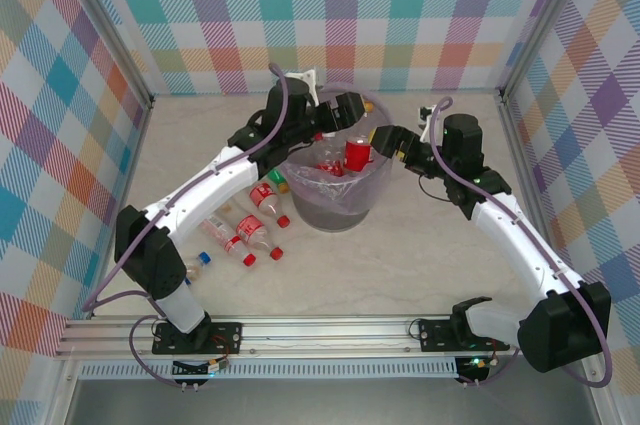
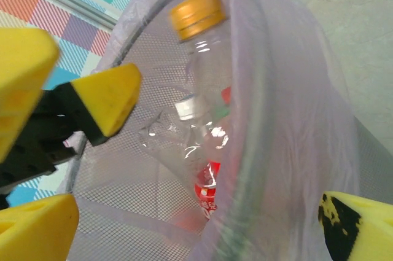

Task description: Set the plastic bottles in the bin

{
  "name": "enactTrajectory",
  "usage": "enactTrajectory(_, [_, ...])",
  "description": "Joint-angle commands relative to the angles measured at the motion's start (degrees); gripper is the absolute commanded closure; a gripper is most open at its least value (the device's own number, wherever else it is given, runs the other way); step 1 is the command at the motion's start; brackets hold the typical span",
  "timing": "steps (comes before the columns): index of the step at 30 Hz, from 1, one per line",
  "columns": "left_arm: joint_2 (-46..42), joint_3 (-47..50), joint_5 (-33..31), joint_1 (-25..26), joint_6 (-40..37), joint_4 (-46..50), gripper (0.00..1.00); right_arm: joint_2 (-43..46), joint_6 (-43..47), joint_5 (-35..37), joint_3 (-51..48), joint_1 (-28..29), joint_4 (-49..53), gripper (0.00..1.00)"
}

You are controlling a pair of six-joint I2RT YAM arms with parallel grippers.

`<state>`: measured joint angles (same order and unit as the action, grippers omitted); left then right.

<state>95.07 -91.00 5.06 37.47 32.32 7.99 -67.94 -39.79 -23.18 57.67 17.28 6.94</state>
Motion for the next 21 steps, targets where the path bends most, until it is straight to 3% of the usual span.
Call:
enactTrajectory(1, [-5.0, -3.7, -1.2, 0.2, -5.1, 4.0, 0.05, 1.0, 1.3, 0.6, 1.9, 0.3, 0.6, 0.0])
enactTrajectory(5, [-9.7, -6.6, -7.9, -1.3, -7.8, 16.2, 0.04, 1.2, 1.9, 1.6, 2.3, 0.3, 1.3, 0.0])
enactTrajectory(8, [-13.6, -5.7, -11.8, -4.6, -5.3, 28.0, 0.05, 1.1, 3.1, 2.6, 3.4, 0.3, 2.5, 0.0])
enactTrajectory(15, [-27.7, 12.2, -4.7, -22.0, 7.0, 46.3, 0.07, 1.4, 5.1, 3.6, 3.7, 0.3, 2.5, 0.0])
enactTrajectory(21, [-35.6, 22.5, -6.7, -28.9, 11.5, 55.3, 0.06, 2.4, 5.4, 4.3, 3.2, 0.3, 1.4, 0.0])
